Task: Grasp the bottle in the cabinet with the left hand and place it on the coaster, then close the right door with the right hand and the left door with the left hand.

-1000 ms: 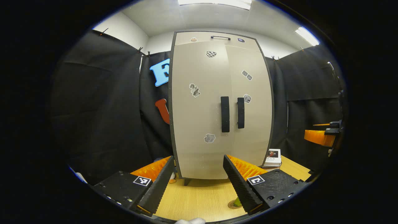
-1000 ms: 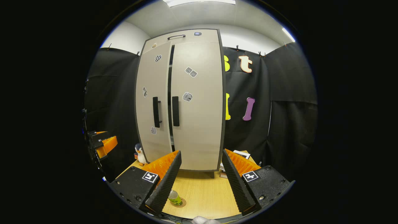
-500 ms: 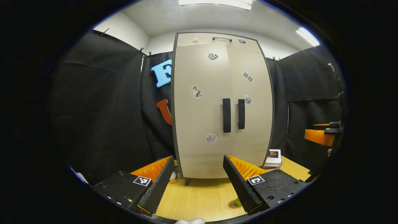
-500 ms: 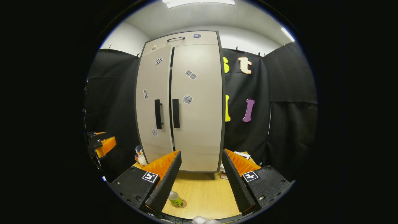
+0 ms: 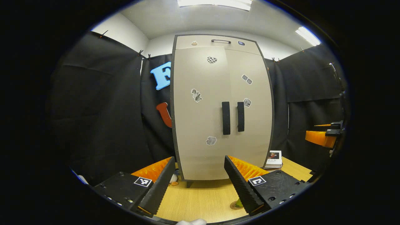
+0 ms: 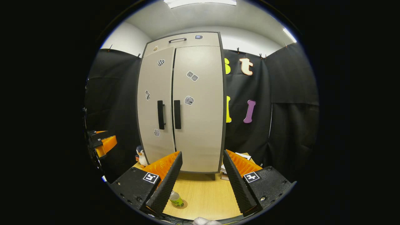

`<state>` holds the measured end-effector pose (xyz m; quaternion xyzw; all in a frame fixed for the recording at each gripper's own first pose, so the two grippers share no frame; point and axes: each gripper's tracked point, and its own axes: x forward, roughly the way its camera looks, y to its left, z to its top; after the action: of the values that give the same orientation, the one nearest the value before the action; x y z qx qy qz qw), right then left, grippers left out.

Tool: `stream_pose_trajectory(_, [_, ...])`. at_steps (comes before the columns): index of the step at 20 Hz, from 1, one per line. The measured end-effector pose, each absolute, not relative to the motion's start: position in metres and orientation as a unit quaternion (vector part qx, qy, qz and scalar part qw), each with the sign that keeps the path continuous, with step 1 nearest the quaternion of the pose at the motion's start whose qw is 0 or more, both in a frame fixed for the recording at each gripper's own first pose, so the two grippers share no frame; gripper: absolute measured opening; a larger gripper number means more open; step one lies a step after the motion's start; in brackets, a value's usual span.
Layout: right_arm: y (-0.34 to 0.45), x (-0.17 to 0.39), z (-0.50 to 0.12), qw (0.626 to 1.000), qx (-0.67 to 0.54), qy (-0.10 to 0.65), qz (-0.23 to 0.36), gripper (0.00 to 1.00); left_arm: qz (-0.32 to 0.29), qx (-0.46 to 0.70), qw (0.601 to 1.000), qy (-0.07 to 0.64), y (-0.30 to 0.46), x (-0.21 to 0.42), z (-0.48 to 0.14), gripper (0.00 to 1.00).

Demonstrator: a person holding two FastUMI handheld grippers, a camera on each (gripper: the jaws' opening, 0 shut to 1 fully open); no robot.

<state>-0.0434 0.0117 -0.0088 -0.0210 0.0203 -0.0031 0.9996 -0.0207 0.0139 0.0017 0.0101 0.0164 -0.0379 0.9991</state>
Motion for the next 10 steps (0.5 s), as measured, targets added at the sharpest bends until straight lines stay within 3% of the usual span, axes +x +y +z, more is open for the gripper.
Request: stream_pose_trajectory(10, [0.0153, -0.0448, -0.0209, 0.999, -0.016, 0.027, -0.008, 0.81, -0.039, 0.013, 0.999, 0.021, 0.0171, -0.0251, -0.0068, 0.96])
